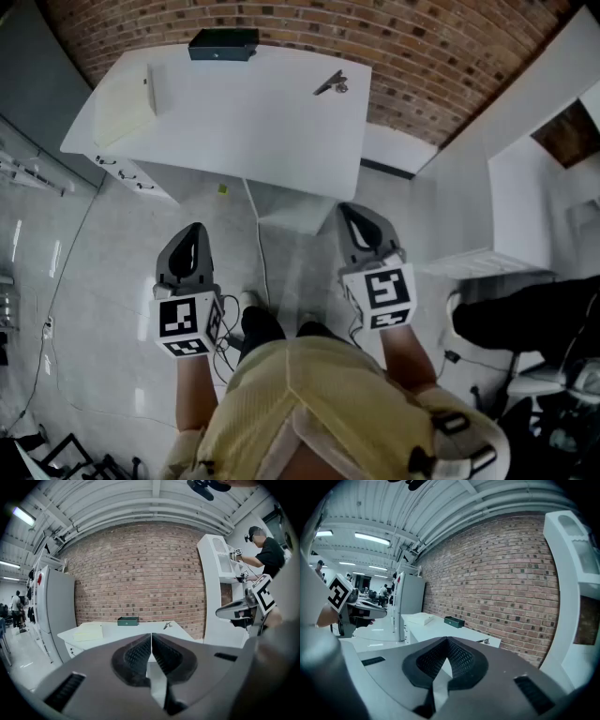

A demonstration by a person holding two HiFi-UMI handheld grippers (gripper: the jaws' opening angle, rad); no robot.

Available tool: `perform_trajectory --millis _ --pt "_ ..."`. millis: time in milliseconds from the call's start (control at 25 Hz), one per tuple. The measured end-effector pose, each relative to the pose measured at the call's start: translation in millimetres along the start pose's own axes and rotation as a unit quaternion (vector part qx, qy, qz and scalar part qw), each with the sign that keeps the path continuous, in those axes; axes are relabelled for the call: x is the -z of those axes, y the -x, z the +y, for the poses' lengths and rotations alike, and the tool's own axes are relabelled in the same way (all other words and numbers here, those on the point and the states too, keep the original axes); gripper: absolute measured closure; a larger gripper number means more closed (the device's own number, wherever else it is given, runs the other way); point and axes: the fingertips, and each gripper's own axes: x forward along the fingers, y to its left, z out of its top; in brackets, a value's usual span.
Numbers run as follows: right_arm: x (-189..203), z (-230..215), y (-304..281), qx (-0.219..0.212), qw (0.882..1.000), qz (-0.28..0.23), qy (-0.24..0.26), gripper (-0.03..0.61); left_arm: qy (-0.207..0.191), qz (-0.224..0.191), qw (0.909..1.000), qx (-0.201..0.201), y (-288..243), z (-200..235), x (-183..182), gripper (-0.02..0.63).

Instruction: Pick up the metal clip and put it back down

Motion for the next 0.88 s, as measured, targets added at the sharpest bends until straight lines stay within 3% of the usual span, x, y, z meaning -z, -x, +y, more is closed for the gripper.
perform_trajectory --millis 280,600,880 --pt "3 11 -24 -0.007 0.999 -0.002 -0.044 0.575 0.003 -0.010 0.9998 0.014 -6 16 -3 0.606" --pt "-2 33 -56 -0.033 0.983 -0.010 -0.181 0.574 -0.001 -0.022 0.9990 0.039 -20 44 -5 0.606" --pt "-11 49 -88 -0.014 0.978 -0.013 -0.206 0.574 -0.004 -0.012 0.9981 0.060 -37 77 -2 0.606"
